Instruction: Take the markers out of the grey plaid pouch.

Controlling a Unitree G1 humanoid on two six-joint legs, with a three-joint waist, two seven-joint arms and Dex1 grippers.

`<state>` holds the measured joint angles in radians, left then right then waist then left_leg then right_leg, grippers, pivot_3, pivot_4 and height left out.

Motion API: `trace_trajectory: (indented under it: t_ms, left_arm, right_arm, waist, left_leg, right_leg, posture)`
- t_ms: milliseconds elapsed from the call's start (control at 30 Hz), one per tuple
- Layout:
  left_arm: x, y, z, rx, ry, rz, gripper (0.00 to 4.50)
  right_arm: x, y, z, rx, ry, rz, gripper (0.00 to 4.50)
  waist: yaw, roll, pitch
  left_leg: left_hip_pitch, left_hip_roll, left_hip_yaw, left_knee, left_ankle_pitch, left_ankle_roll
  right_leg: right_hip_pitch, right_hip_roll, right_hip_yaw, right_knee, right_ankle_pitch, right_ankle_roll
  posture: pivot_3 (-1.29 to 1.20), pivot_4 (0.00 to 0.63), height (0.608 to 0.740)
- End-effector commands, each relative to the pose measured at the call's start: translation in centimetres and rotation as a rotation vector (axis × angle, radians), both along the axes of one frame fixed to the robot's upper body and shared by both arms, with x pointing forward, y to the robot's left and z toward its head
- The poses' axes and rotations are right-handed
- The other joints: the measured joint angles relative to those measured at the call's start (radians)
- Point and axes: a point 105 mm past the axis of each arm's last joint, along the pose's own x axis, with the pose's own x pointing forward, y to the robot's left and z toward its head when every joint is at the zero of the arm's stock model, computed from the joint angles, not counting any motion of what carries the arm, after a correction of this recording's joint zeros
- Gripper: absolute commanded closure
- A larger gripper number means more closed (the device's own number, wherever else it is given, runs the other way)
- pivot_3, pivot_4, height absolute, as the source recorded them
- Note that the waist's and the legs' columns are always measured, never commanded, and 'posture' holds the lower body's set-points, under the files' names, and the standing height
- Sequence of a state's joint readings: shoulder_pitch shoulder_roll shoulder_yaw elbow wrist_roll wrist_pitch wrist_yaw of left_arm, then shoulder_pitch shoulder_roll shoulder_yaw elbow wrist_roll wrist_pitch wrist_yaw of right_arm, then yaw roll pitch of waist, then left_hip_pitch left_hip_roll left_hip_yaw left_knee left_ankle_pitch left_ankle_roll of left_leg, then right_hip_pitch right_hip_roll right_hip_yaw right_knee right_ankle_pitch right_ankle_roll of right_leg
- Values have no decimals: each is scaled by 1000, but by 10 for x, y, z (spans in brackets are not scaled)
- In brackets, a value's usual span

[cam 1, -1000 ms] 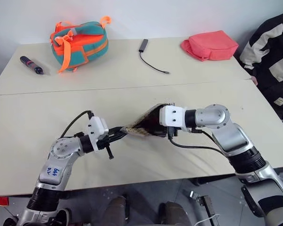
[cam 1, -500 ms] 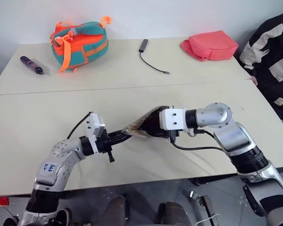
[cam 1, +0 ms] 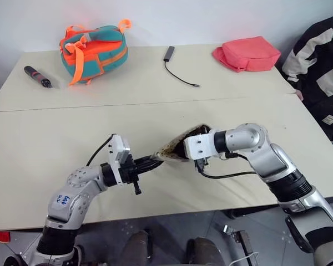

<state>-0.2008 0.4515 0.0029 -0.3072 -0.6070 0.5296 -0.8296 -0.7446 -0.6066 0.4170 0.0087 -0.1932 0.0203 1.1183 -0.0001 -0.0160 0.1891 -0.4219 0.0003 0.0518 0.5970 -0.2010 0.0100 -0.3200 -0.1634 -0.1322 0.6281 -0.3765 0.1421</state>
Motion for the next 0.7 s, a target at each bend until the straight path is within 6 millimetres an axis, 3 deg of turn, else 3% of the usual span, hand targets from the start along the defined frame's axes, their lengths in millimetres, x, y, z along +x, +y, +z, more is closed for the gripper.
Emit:
trace_trajectory:
  t_ms: [33, 300, 467, 700]
  left_arm:
    - [-13, -11, 17, -47, -52, -72, 4500]
    - [-13, -15, 16, -49, -48, -82, 4500]
    - [-7, -8, 15, -38, -62, -34, 4500]
    - [2, 2, 10, -24, -81, 51, 4500]
  right_arm:
    - [4, 1, 1, -12, -24, 1, 2764]
    - [9, 7, -11, -14, -13, -10, 2764]
    - [6, 7, -4, 15, 2, -8, 3811]
    - [-7, 6, 15, 57, -1, 18, 3825]
  waist:
    - [0, 0, 0]
    - [-1, 0, 0]
    - [-1, 0, 0]
    - [1, 0, 0]
  left_leg:
    - [0, 0, 0, 0, 0, 0]
    - [0, 0, 0, 0, 0, 0]
    - [0, 0, 0, 0, 0, 0]
    - [0, 0, 0, 0, 0, 0]
  right_leg:
    - [0, 0, 0, 0, 0, 0]
    - [0, 0, 0, 0, 0, 0]
    - [0, 0, 0, 0, 0, 0]
    - [1, 0, 0, 0, 0, 0]
  posture:
    - [0, 150, 740]
    - [0, 150, 740]
    - [0, 150, 740]
    - [0, 150, 740]
